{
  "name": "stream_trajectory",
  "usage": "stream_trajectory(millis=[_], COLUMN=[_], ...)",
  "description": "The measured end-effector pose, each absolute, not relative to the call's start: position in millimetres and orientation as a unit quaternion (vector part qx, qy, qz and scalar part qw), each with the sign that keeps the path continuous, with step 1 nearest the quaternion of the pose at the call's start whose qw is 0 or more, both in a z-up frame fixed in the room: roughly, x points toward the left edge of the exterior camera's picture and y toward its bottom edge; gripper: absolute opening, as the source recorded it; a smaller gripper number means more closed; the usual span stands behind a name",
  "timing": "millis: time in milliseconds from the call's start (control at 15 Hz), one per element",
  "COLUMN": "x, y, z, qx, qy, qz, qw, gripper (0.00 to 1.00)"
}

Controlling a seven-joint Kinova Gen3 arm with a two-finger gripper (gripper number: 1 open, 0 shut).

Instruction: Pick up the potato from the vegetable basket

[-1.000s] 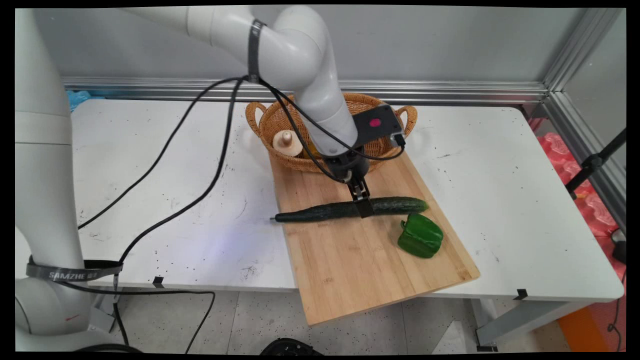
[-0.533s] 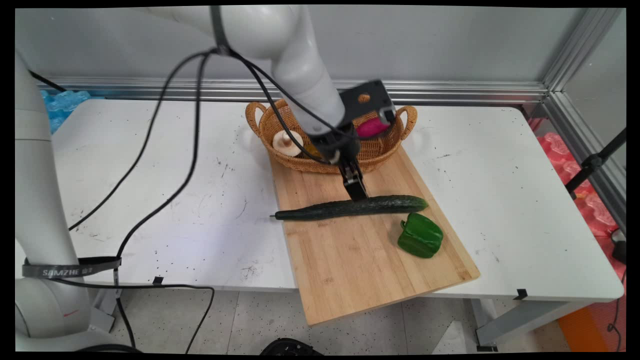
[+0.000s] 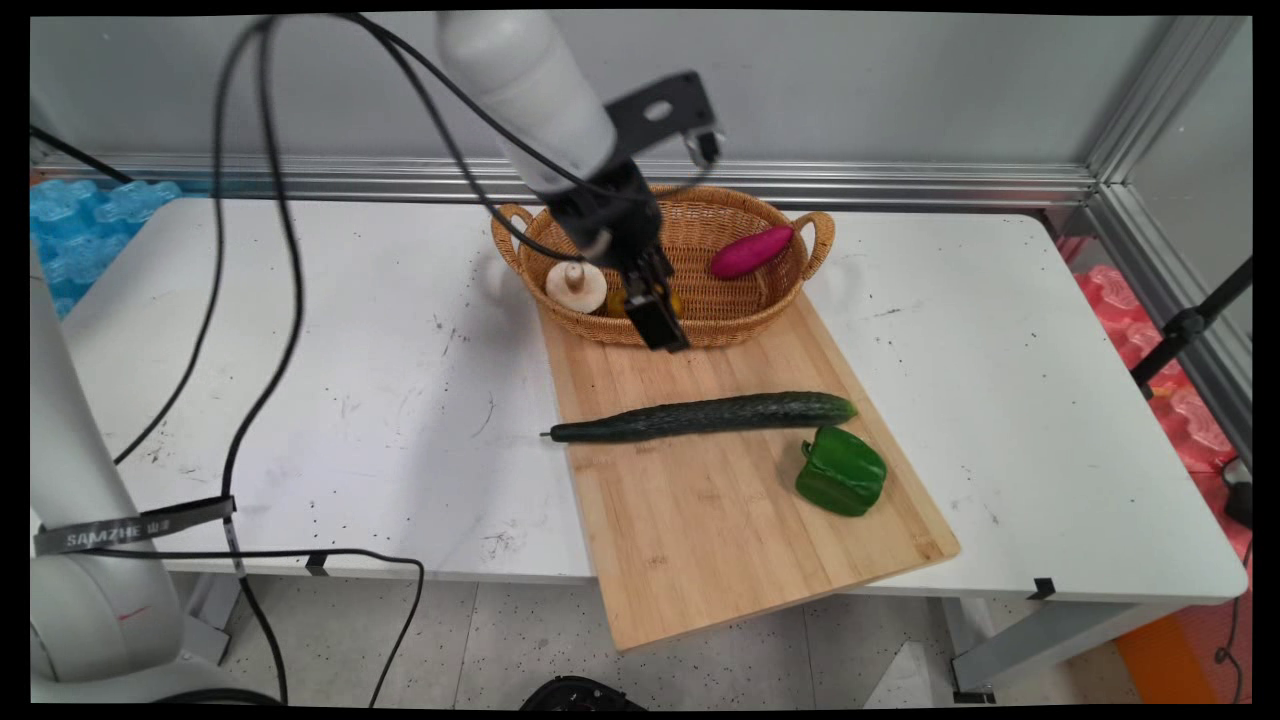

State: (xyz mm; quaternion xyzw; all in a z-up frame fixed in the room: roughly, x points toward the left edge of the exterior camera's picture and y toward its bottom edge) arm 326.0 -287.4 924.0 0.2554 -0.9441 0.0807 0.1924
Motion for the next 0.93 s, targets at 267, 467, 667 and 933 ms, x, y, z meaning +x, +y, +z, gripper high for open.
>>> stream_trajectory(millis=[267,467,667,933], x=[366.3,397.5,433.4,466.3], y=[-281.9,-280.6,-284.6,-299.4], z=[946.0,957.9,967.8,969.2], qx=[0.251,0.257,0.269,0.269], qy=[-0.943,-0.94,-0.935,-0.934], qz=[0.079,0.081,0.09,0.103], qw=[0.203,0.21,0.214,0.211], gripper=[1.0,1.0,1.0,1.0])
